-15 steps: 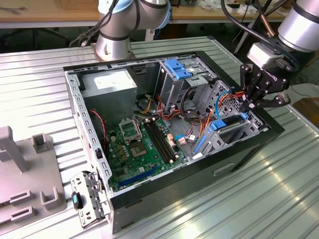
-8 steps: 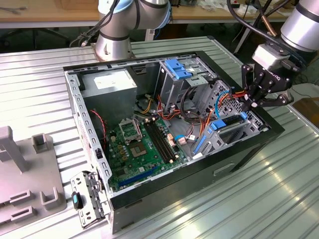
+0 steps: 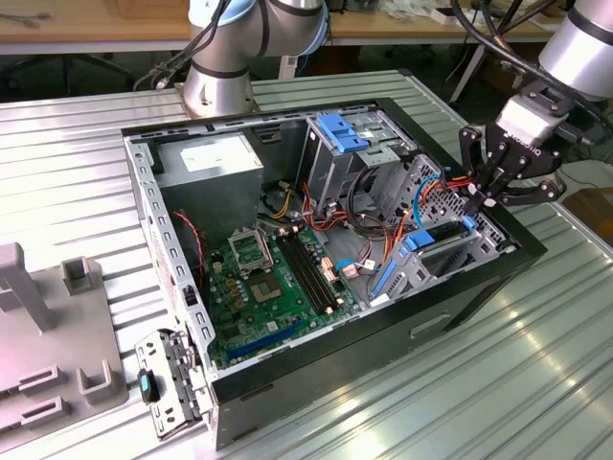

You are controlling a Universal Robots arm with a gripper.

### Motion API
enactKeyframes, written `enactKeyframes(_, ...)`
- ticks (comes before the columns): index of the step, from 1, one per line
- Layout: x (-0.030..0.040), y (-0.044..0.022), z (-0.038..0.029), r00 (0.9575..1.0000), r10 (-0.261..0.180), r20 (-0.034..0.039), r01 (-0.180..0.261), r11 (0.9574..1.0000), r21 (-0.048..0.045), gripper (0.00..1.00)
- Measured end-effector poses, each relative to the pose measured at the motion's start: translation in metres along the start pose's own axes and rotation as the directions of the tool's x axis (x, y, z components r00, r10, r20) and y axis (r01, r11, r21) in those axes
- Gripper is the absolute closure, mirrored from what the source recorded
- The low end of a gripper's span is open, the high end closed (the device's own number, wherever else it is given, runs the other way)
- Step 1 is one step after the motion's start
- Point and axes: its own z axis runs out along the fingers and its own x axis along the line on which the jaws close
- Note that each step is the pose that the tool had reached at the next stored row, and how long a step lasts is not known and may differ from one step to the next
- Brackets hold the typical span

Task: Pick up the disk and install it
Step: 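Insert the first disk wire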

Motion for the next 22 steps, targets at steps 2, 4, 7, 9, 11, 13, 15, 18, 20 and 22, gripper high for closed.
enactKeyframes(2,-0.0007,-0.0002,0.0001,0.9992,-0.04,0.0014,0.04,0.9992,-0.0004,0.89)
enactKeyframes(4,-0.0011,-0.0003,0.0,0.9966,-0.082,0.0025,0.082,0.9966,-0.0007,0.89)
enactKeyframes(7,-0.0012,-0.0003,0.0,0.9907,-0.136,0.0042,0.136,0.9907,-0.0011,0.89)
enactKeyframes(9,-0.0011,-0.0003,0.0,0.9851,-0.172,0.0053,0.172,0.9851,-0.0013,0.89)
enactKeyframes(11,-0.0011,-0.0003,0.0,0.9711,-0.238,0.0074,0.238,0.9712,-0.0015,0.89)
enactKeyframes(13,-0.0019,-0.0006,0.0001,0.9554,-0.295,0.0093,0.295,0.9555,-0.0016,0.89)
enactKeyframes(15,-0.0043,-0.0023,0.0002,0.9536,-0.301,0.0096,0.301,0.9536,-0.0015,0.89)
enactKeyframes(18,-0.0095,-0.0051,0.0002,0.9535,-0.301,0.0093,0.301,0.9536,-0.0018,0.89)
enactKeyframes(20,-0.017,-0.008,0.0004,0.9534,-0.302,0.0088,0.302,0.9534,-0.0021,0.89)
enactKeyframes(22,-0.0243,-0.0101,0.0006,0.9528,-0.303,0.0079,0.303,0.9529,-0.0027,0.89)
